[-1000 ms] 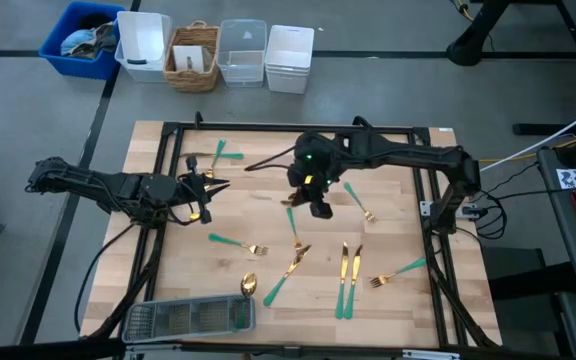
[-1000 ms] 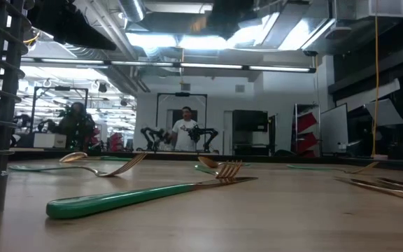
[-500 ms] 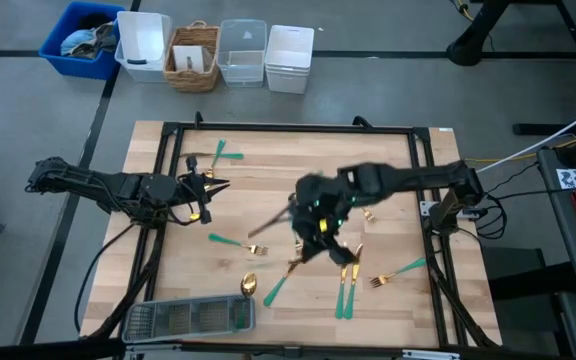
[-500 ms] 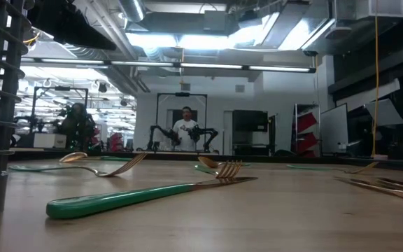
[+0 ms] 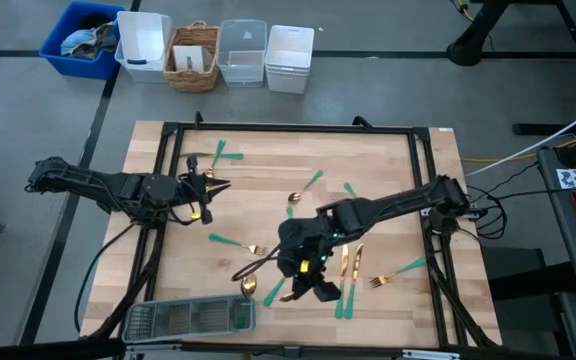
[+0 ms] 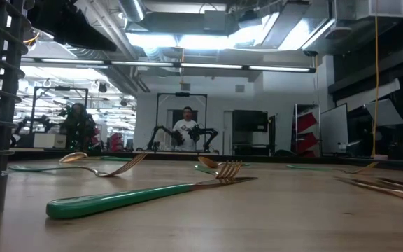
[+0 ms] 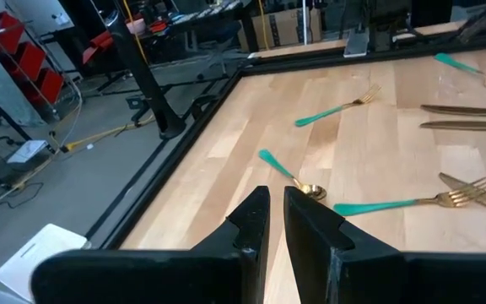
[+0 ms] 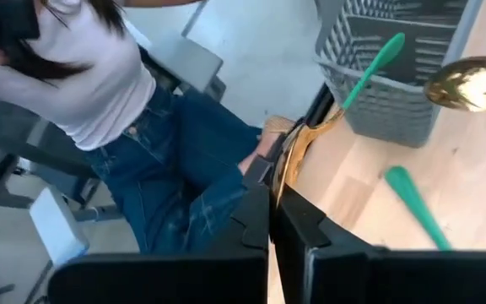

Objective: Sort silverware
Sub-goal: Put the top spoon into the cutlery rack

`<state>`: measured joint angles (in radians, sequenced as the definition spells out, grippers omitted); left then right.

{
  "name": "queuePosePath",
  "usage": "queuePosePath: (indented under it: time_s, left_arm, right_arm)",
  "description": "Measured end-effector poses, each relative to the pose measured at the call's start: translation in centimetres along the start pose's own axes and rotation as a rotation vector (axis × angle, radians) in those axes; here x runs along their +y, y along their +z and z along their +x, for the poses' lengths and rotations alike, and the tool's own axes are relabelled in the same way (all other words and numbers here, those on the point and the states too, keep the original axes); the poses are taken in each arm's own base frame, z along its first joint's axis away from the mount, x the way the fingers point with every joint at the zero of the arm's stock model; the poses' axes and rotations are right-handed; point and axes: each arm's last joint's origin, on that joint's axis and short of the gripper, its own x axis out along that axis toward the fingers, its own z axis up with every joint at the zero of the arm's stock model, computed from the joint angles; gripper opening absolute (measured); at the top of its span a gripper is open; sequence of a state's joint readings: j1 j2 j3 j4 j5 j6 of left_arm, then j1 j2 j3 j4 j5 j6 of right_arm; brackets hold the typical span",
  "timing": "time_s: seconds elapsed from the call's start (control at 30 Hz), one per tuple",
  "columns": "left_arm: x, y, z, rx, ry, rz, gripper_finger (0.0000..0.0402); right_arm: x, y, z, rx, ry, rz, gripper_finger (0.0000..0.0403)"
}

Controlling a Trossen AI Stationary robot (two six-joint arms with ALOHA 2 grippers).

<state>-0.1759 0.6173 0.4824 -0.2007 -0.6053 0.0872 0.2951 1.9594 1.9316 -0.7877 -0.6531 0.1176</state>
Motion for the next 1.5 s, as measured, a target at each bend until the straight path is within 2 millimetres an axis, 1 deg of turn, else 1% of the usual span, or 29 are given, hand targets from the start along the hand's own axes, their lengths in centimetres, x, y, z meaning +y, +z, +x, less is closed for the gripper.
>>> queuePosePath:
  time_s: [0.13, 0.37, 0.5, 0.63, 0.73, 0.9, 1.1, 1.23, 1.3, 1.5]
  left_arm:
    - [0.0, 0.0, 0.1, 0.002, 0.0, -0.027, 0.0031]
    - [-0.4, -0.1, 0.4, 0.02, -0.032, -0.074, 0.0031]
    - [-1.1, -0.2, 0.7, 0.03, -0.156, -0.072, 0.0031]
    - [-2.1, 0.0, 0.9, 0.009, -0.294, -0.033, 0.0031]
    - [-2.8, 0.3, 1.1, -0.022, -0.344, 0.001, 0.0031]
    - [-3.5, 0.3, 1.7, -0.032, -0.356, 0.062, 0.0031]
    - [-4.0, 0.0, 2.3, -0.01, -0.357, 0.088, 0.0031]
    - [-4.2, -0.1, 2.6, 0.005, -0.358, 0.097, 0.0031]
    - [-4.3, -0.2, 2.7, 0.009, -0.358, 0.099, 0.0031]
    - [-4.4, -0.3, 2.8, 0.017, -0.359, 0.106, 0.0031]
  right_arm:
    - [-0.5, 0.3, 0.8, -0.025, 0.028, 0.067, 0.0006]
    - [-0.9, 0.6, 1.2, -0.044, 0.031, 0.208, 0.0004]
    - [-1.1, 0.6, 1.5, -0.048, 0.023, 0.266, 0.0007]
    - [-1.4, 0.5, 1.9, -0.044, 0.019, 0.321, 0.0005]
    - [-1.8, 0.6, 2.5, -0.047, 0.025, 0.379, 0.0006]
    - [-2.3, 0.7, 3.0, -0.055, 0.035, 0.466, 0.0006]
    - [-2.2, 0.9, 3.0, -0.077, 0.036, 0.55, 0.0009]
    - [-2.2, 1.2, 2.9, -0.104, 0.04, 0.565, 0.0009]
    - [-2.5, 1.2, 2.8, -0.13, -0.004, 0.571, 0.001]
    - [-3.1, 1.3, 2.7, -0.14, -0.021, 0.578, 0.0022]
